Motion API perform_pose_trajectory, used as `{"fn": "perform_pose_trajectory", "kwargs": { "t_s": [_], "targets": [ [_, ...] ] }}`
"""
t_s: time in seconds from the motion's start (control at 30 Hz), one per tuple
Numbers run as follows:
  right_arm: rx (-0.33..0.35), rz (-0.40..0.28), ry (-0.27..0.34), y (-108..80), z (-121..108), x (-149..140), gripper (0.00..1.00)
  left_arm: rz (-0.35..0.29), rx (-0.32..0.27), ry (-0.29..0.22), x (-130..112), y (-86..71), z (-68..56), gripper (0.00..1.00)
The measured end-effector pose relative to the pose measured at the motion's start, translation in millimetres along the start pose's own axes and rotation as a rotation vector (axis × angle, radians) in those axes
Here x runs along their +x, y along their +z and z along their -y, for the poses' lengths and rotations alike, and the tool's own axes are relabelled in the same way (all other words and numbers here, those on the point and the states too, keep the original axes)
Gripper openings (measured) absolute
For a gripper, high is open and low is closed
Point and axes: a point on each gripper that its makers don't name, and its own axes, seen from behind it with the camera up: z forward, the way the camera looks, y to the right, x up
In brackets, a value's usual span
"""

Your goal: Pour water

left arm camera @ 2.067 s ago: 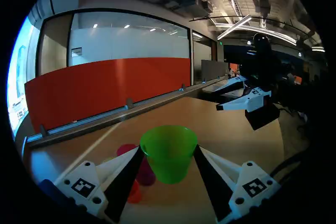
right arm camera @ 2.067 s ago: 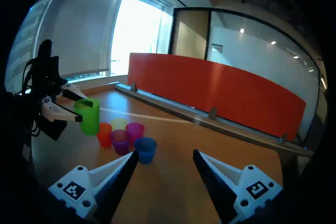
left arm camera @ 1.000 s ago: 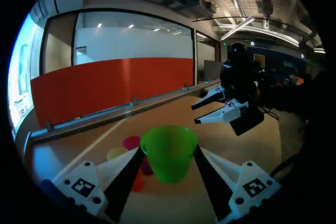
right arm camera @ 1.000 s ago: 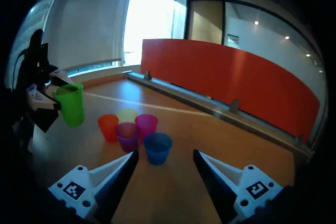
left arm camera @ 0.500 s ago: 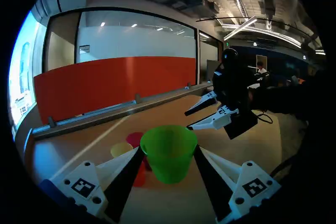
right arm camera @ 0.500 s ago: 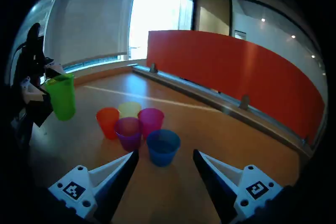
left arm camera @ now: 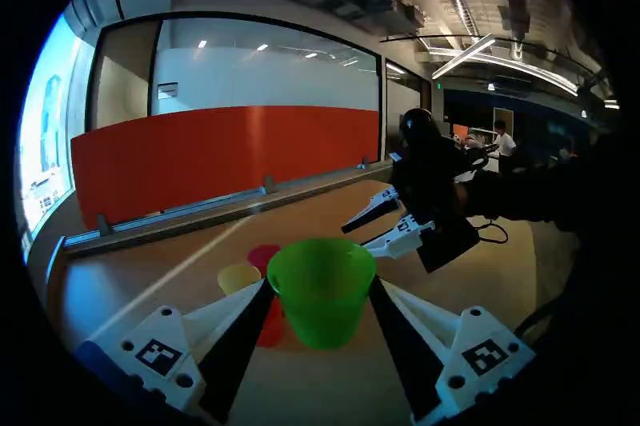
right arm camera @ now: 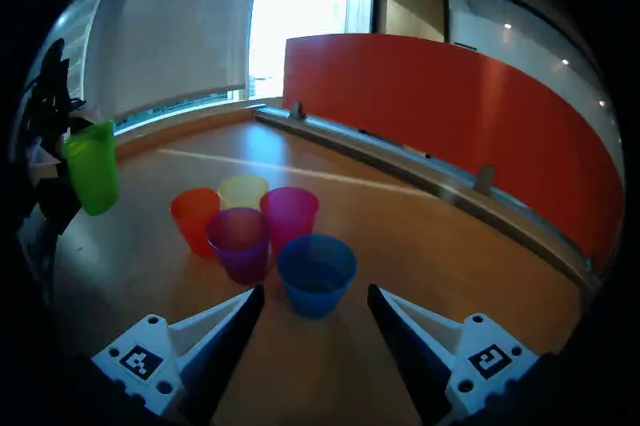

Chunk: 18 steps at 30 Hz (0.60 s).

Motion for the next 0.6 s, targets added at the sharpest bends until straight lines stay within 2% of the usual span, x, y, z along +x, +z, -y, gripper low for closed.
{"fn": "perform_pose_trajectory", "kwargs": {
  "t_s": [0.27,0.6],
  "targets": [
    [0.01,0.035,0.026,17.3,-1.2,-10.7,1.0,-0.005,0.007,-0.021,-2.3,-4.9,4.0,0.85],
    [0.014,0.058,0.023,36.8,-1.1,-17.7,1.0,-0.007,0.008,-0.022,-2.8,-9.1,4.7,0.85]
  ]
}}
